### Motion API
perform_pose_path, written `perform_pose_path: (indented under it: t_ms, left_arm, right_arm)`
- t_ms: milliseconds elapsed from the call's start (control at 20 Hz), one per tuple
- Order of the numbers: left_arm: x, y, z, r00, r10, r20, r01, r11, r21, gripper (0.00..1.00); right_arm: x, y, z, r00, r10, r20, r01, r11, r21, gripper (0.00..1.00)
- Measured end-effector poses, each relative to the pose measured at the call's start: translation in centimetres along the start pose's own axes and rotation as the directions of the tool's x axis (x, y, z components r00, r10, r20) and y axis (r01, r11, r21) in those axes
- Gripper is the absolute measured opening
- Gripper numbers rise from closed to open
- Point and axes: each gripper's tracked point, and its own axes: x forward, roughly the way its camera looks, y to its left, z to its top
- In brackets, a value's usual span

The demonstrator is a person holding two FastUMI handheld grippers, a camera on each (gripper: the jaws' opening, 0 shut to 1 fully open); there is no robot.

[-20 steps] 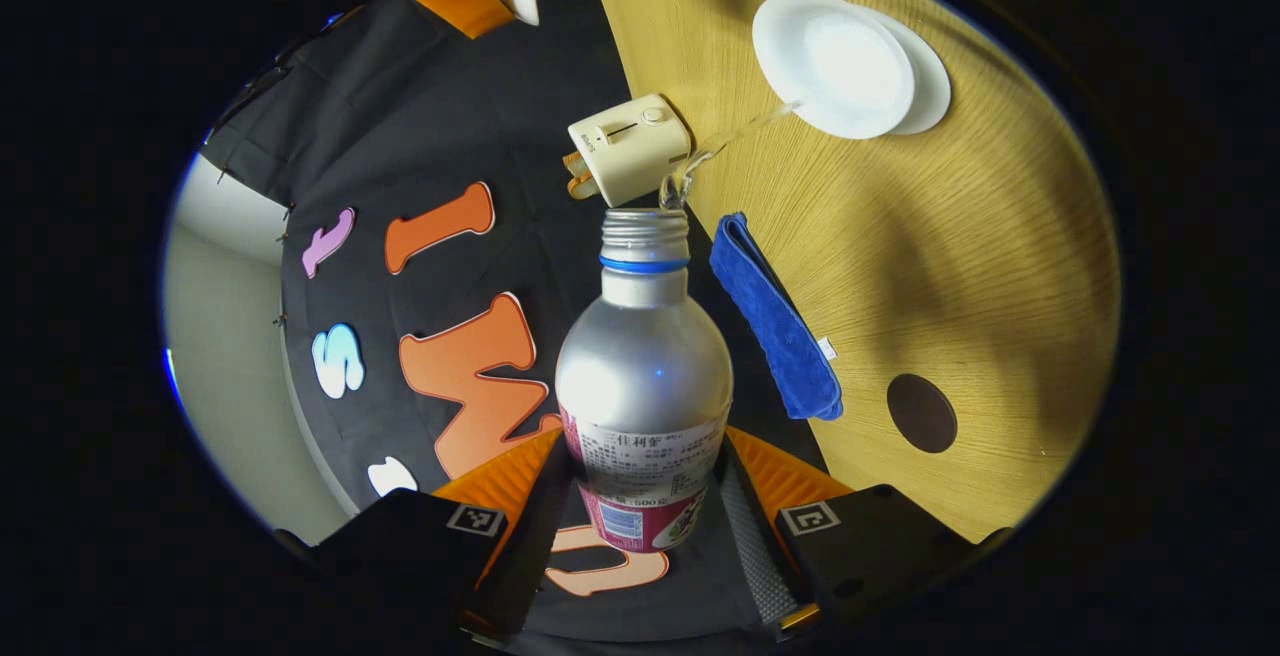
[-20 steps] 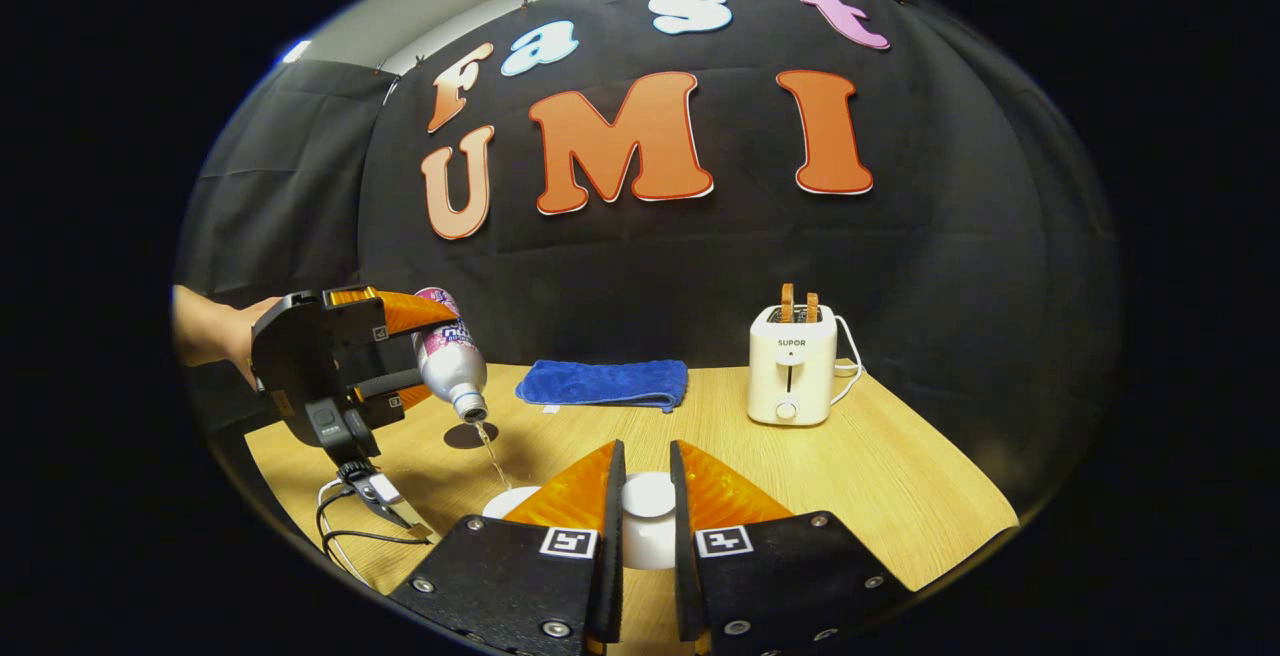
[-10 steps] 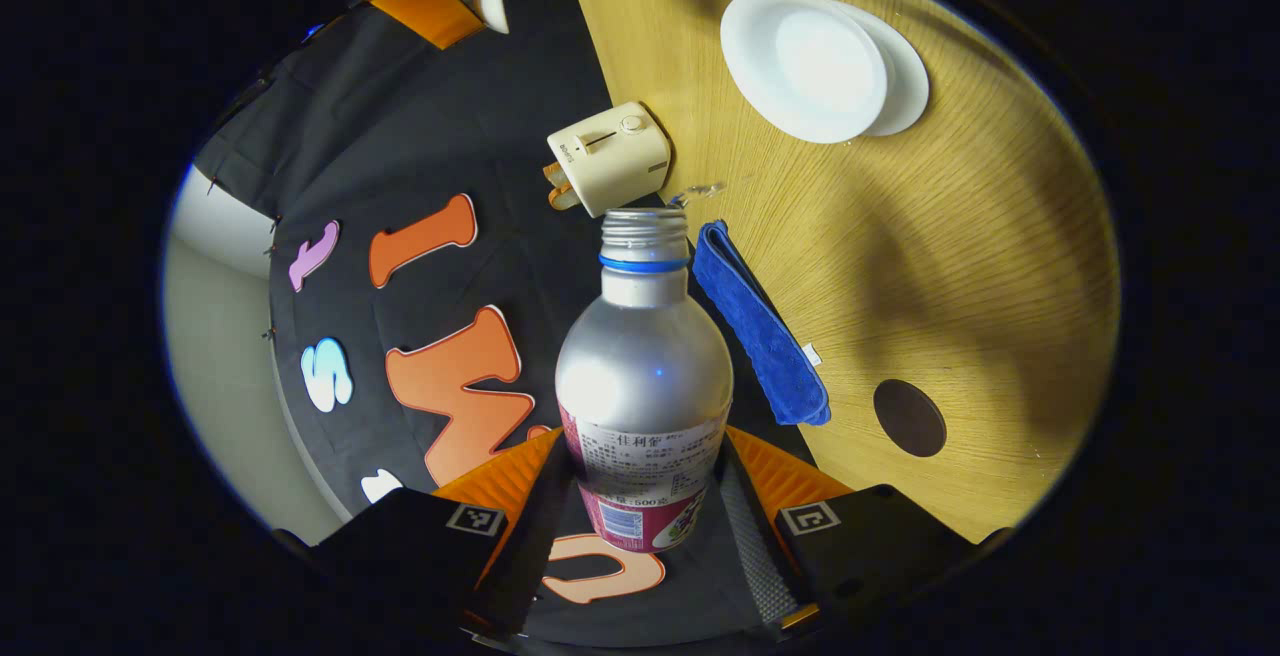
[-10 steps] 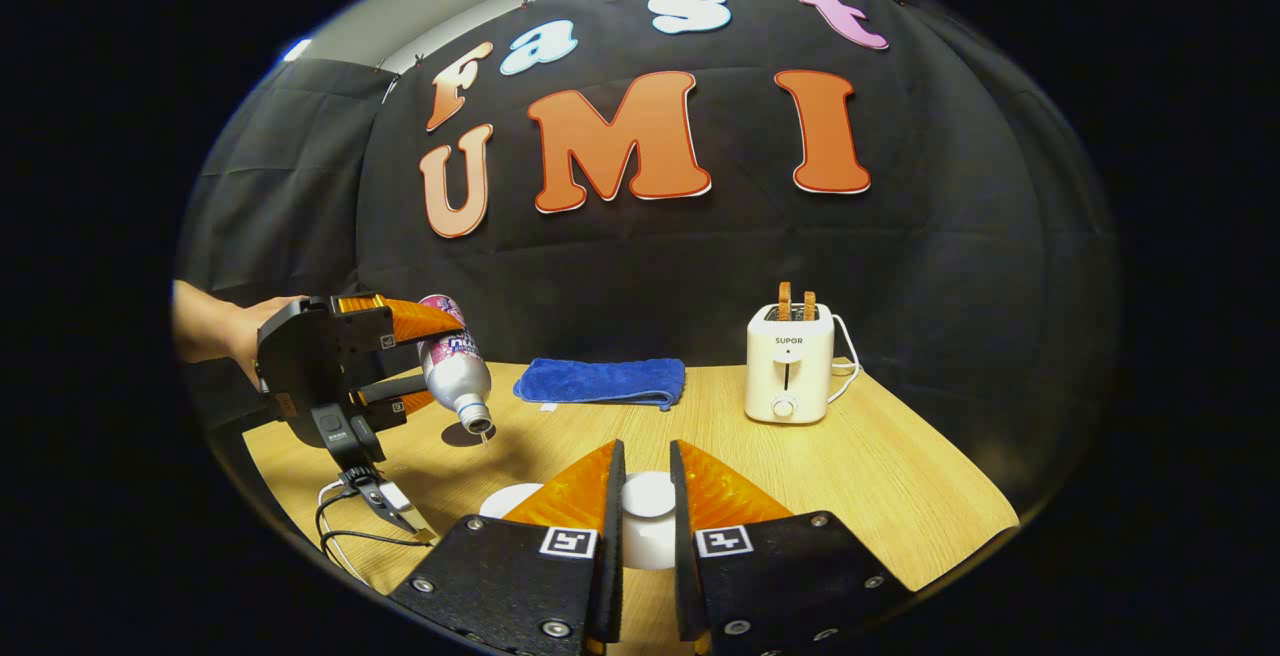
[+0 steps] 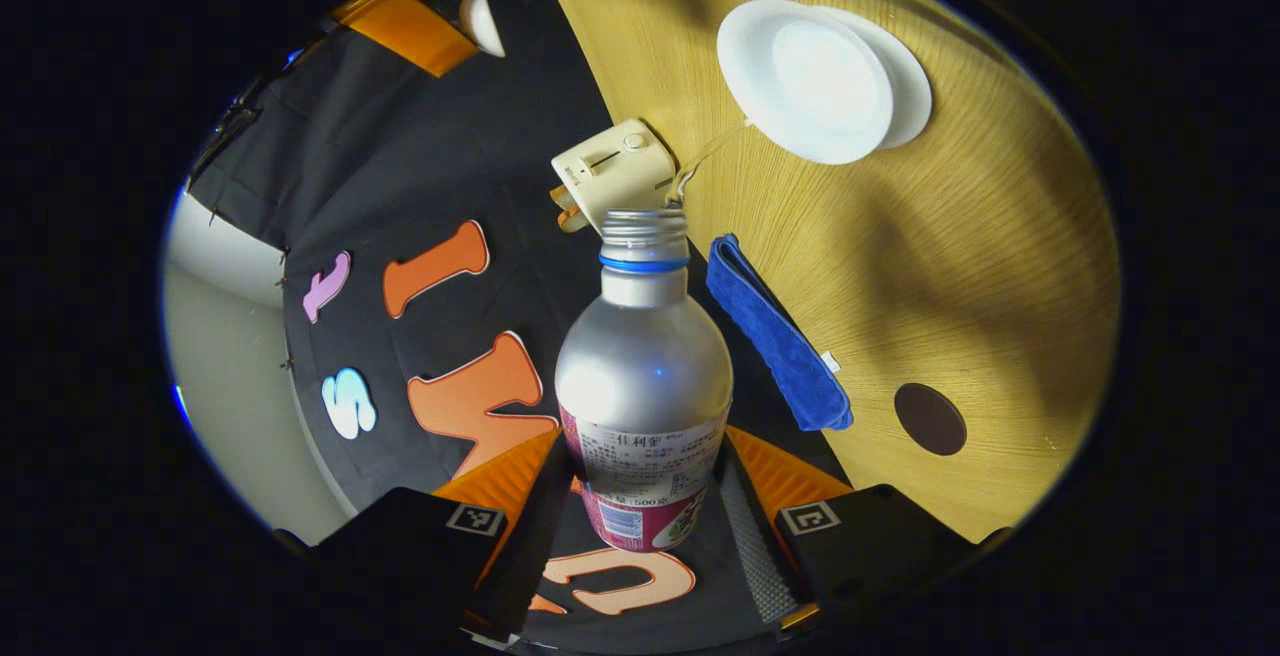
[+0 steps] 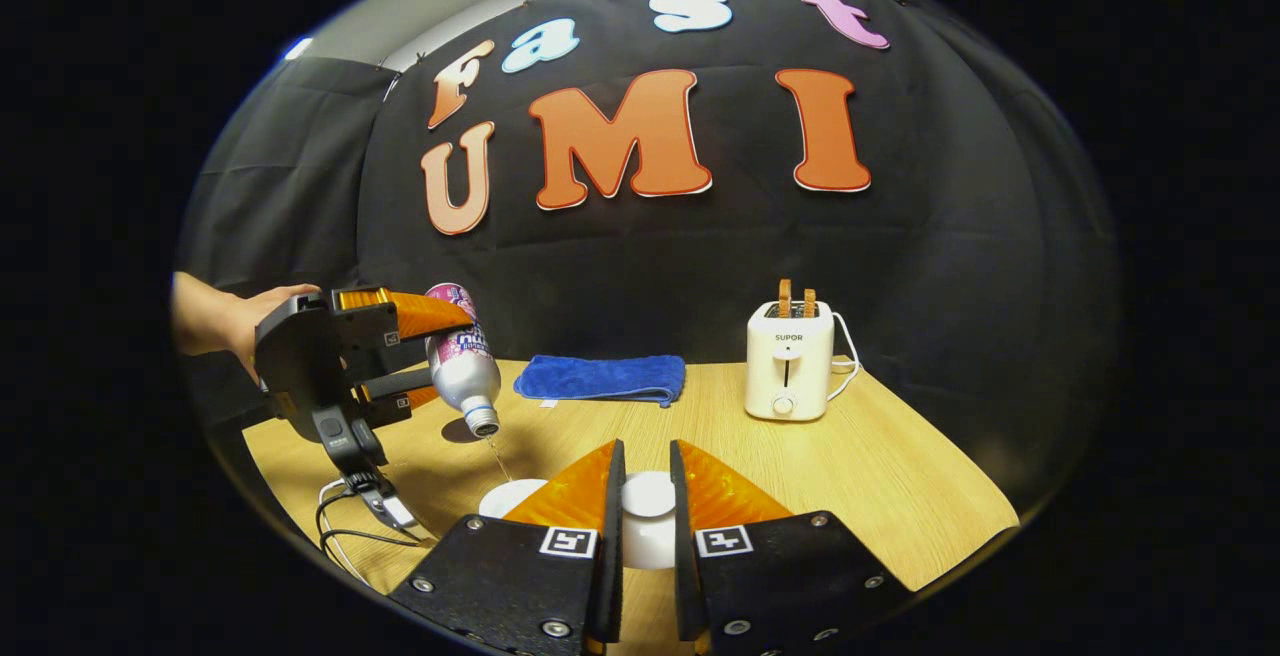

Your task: Open the teacup lid with one hand, grasp the water bottle and pour water into the teacup with the other hand; after pouring, place the water bottle on the coaster and then close the teacup lid.

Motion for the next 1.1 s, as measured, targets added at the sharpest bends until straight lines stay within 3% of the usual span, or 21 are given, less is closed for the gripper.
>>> perform_pose_path:
  t_ms: [300, 450, 600, 650, 850, 900, 1100]
  left_arm:
    - [-0.1, 0.6, 1.1, 0.999, 0.022, 0.029, -0.023, 0.999, 0.044, 0.83]
    - [-0.4, -0.3, 1.9, 0.999, 0.006, 0.044, -0.008, 0.999, 0.036, 0.87]
    - [-0.7, -0.4, 2.1, 0.999, 0.007, 0.047, -0.009, 0.999, 0.036, 0.83]
    - [-0.7, -0.2, 1.9, 0.999, 0.009, 0.046, -0.010, 1.000, 0.025, 0.87]
    - [-0.7, -0.9, 2.0, 0.999, -0.015, 0.045, 0.019, 0.997, -0.079, 0.82]
    - [-0.7, -0.8, 2.2, 0.999, -0.014, 0.047, 0.019, 0.995, -0.102, 0.87]
    - [-0.9, -1.0, 2.0, 0.999, -0.016, 0.035, 0.023, 0.972, -0.236, 0.82]
  right_arm:
    - [-0.1, 0.5, -0.1, 1.000, 0.010, -0.004, -0.010, 1.000, -0.013, 0.22]
    - [-0.1, 0.7, -0.1, 1.000, 0.012, 0.000, -0.012, 1.000, -0.005, 0.22]
    - [-0.2, 0.7, -0.3, 1.000, 0.011, -0.004, -0.011, 1.000, -0.005, 0.22]
    - [-0.2, 0.7, -0.3, 1.000, 0.009, -0.005, -0.009, 1.000, -0.005, 0.22]
    - [-0.4, 1.0, -0.5, 1.000, 0.010, -0.006, -0.010, 1.000, 0.011, 0.22]
    - [-0.4, 1.1, -0.6, 1.000, 0.010, -0.009, -0.010, 1.000, 0.014, 0.22]
    - [-0.6, 1.3, -0.7, 1.000, -0.001, -0.015, 0.001, 1.000, 0.009, 0.22]
